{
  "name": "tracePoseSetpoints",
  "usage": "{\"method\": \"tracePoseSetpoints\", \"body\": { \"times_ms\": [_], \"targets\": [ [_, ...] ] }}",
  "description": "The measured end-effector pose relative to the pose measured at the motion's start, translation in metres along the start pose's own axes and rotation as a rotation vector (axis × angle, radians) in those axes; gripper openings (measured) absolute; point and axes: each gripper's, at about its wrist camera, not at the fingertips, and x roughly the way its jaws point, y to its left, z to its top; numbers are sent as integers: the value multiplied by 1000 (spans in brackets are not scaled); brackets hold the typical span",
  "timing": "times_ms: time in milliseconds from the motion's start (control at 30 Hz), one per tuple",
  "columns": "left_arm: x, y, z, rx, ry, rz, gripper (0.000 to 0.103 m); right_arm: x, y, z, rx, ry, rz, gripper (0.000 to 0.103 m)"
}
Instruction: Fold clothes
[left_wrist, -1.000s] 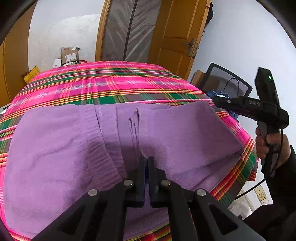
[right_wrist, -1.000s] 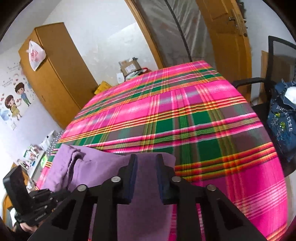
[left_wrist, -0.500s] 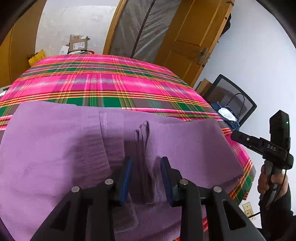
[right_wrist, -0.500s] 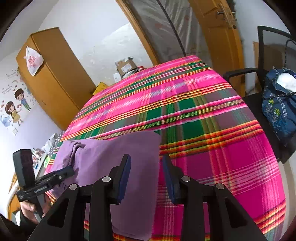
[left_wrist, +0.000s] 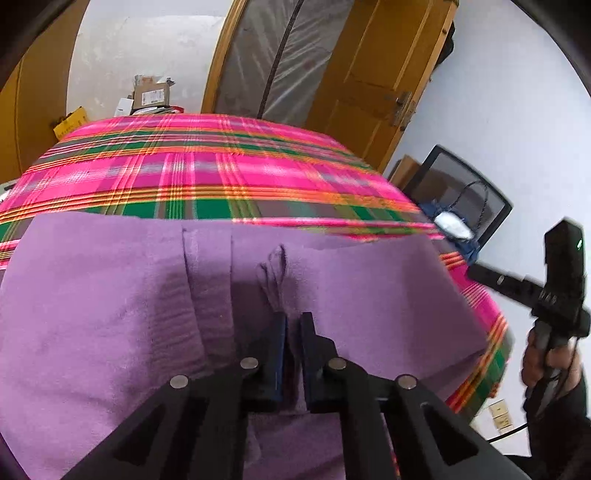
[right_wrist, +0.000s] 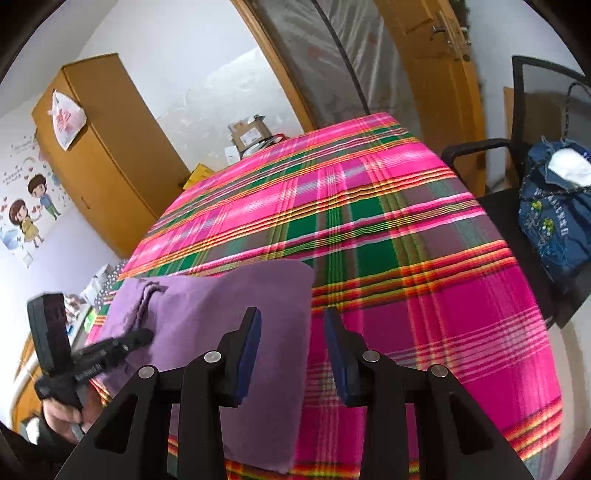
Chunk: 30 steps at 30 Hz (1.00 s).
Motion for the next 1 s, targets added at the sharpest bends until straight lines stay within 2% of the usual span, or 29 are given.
{"method": "tracePoseSetpoints", "body": {
  "times_ms": [133, 233, 367, 567, 667, 833, 1000],
  "targets": [
    [-11, -1, 10, -28, -30, -65, 7, -11, 10, -13, -109, 8, -28, 36],
    [-14, -2, 16, -32, -39, -78, 7, -20, 20, -29, -206, 9, -38, 36],
    [-18, -4, 22, -38, -48, -92, 7, -25, 36, -59, -313, 57, -54, 36],
    [-26, -6, 28, -43, -70, -106, 7, -22, 44, -77, -386, 89, -84, 36],
    [-33, -7, 31, -43, -88, -115, 7, -17, 43, -77, -402, 85, -142, 36],
    [-40, -9, 33, -48, -101, -130, 7, -10, 40, -73, -387, 79, -181, 36],
    [-36, -8, 30, -41, -87, -129, 7, -8, 47, -74, -402, 39, -243, 36]
  ]
}}
